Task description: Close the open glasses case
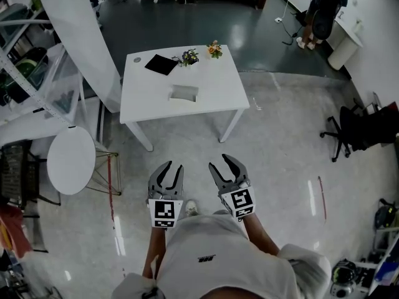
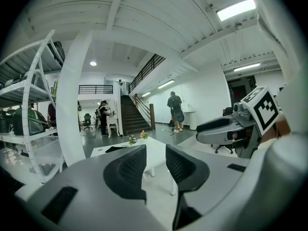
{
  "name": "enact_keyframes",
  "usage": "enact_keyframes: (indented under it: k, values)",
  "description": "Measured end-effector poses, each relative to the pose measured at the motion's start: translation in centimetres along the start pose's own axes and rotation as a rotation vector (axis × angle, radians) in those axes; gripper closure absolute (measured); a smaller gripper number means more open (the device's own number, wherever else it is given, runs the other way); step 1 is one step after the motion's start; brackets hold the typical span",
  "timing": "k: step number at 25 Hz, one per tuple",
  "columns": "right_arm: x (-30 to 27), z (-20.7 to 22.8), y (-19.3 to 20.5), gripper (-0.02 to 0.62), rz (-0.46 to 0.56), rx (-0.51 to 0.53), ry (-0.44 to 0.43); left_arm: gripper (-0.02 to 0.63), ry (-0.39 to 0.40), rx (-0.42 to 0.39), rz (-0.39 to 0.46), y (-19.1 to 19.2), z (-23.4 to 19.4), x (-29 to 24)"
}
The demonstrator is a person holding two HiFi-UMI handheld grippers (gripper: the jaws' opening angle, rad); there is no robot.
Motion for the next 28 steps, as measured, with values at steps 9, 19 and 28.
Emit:
enact_keyframes:
  k: [9,19,28]
  values:
    - [-3.5,0.9,-0.8,0.396,0.016,-0.013,0.041,0.468,0.026,-0.002,0.018,-0.1,-3.0,-2.6]
    - [-6.5,2.0,-1.2,0.394,0.012,-0.025,0.074,0.468,0.053,-0.007,0.016,-0.4,-5.4,-5.5]
    - [-9.2,3.4,-1.3,0.396,-0.002,-0.027,0.069,0.468,0.051,-0.005,0.013,-0.7,-7.0,-8.2]
Point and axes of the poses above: the fingertips, and each gripper's own axes: x backward along the fingers, z to its right, y out of its underside, the point moved 2 cm from there along x, backward along the fingers, and after that the axes turned 1 degree about x, right-handed, at the moved point
